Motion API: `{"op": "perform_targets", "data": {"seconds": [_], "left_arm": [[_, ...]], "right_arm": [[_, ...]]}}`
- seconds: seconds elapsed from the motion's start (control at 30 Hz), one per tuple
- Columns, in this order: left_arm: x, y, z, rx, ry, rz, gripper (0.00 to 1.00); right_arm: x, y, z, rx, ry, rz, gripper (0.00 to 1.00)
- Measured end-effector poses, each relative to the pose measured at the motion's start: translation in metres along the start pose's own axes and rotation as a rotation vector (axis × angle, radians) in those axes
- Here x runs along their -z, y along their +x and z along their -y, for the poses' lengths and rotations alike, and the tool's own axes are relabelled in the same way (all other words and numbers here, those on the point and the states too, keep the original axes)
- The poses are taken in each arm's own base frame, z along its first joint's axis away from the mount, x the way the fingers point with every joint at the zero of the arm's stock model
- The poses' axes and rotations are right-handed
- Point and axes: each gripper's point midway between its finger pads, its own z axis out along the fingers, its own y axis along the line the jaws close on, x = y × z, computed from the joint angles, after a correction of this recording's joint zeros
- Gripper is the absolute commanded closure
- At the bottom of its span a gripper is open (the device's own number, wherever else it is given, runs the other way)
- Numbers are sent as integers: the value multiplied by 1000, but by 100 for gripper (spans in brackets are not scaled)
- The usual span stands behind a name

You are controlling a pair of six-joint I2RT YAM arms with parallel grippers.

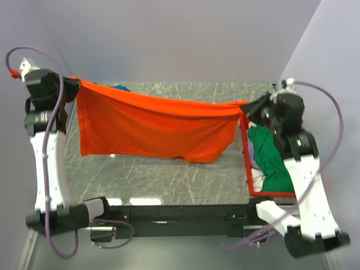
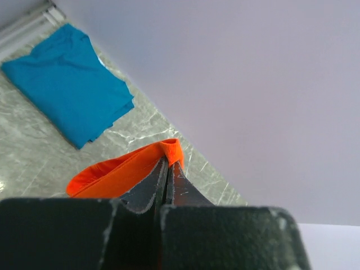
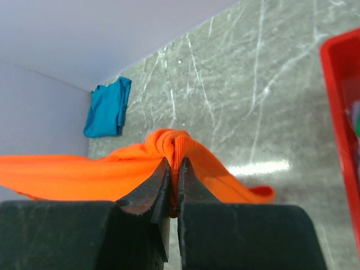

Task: Fold and stack the t-shirts
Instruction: Fold the tshirt

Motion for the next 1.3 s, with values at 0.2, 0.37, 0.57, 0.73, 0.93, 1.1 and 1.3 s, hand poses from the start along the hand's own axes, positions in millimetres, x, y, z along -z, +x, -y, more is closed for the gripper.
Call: {"op": "perform_targets", "data": {"seconds": [0.2,0.37,0.57,0.73,0.93,1.1,1.3], "left_arm": [[-97,24,-11,25,-47,-116,100],[-185,22,8,36,-5,-156,100],[-230,14,30,70,91,-171,100],[-228,39,6,97,75,-225,100],[-214,120,-84,129,-92,-366,100],[-179,206,-181,189,-294,-512,100],[-112,266,-260,207,-532,-598,100]], "right_arm": [[-80,-26,-20,-16,-24,-59,100],[-146,-74,-52,-13,-63,-38,100],[-165,-144,-92,13,-153,100,100],[-156,-133,-79,10,-156,104,100],[-167,-10,14,-88,-16,-114,100],[-164,114,101,-190,141,-356,100],[-116,210,161,-254,268,-530,100]]}}
